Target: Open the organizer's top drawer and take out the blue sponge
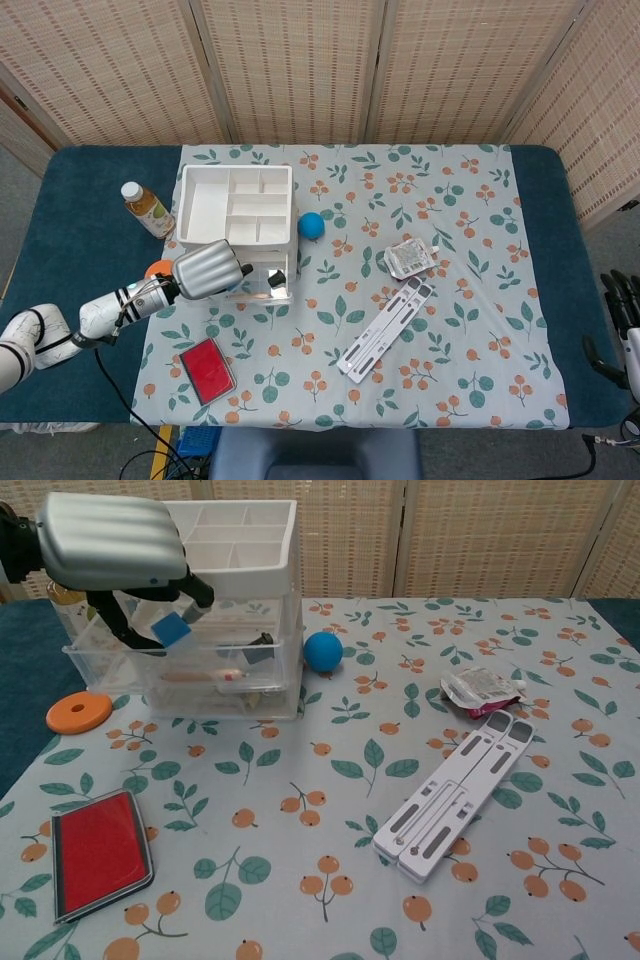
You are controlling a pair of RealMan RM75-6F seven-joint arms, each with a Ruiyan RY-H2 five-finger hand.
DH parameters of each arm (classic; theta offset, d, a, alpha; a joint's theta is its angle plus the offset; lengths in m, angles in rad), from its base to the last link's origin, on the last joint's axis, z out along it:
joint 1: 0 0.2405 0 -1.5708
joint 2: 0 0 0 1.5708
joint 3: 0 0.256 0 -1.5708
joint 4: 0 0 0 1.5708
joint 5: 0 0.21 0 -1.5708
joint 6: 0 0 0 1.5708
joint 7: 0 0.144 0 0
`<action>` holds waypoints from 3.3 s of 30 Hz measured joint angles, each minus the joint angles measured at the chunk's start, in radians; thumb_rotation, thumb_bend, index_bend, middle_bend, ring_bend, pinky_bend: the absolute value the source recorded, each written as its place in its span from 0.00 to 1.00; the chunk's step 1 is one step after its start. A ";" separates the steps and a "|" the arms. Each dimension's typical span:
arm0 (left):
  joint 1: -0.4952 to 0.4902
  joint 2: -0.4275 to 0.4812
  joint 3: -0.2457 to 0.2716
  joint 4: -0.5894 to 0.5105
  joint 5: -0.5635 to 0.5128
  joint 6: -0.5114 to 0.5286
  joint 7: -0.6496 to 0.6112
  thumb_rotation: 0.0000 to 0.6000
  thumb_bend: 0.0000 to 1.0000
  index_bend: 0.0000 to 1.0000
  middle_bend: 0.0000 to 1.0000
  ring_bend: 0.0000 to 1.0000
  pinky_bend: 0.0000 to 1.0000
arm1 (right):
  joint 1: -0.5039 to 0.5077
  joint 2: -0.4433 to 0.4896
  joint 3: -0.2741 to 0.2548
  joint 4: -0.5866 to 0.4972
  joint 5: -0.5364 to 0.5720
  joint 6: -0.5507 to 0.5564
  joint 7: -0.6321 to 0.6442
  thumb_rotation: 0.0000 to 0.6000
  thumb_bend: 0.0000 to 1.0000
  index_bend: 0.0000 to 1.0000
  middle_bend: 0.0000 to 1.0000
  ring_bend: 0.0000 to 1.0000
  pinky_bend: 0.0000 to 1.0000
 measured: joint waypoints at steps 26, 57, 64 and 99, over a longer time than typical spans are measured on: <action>0.125 0.055 0.003 -0.279 0.112 0.161 0.150 1.00 0.21 0.56 0.94 1.00 1.00 | 0.012 -0.006 0.000 0.002 -0.023 -0.003 0.006 1.00 0.40 0.00 0.04 0.00 0.02; 0.144 -0.268 -0.004 -0.121 -0.002 -0.115 0.379 1.00 0.21 0.38 0.94 1.00 1.00 | 0.012 -0.013 0.000 0.010 -0.002 -0.014 0.002 1.00 0.40 0.00 0.04 0.00 0.02; 0.165 -0.261 -0.010 -0.160 -0.028 -0.099 0.403 1.00 0.21 0.30 0.93 1.00 1.00 | 0.013 -0.010 0.001 0.011 -0.005 -0.012 0.005 1.00 0.40 0.00 0.04 0.00 0.02; 0.603 0.071 -0.113 -0.510 -0.572 0.347 0.212 1.00 0.21 0.38 0.65 0.53 0.72 | 0.066 -0.021 -0.032 0.043 -0.049 -0.123 0.065 1.00 0.41 0.00 0.04 0.00 0.02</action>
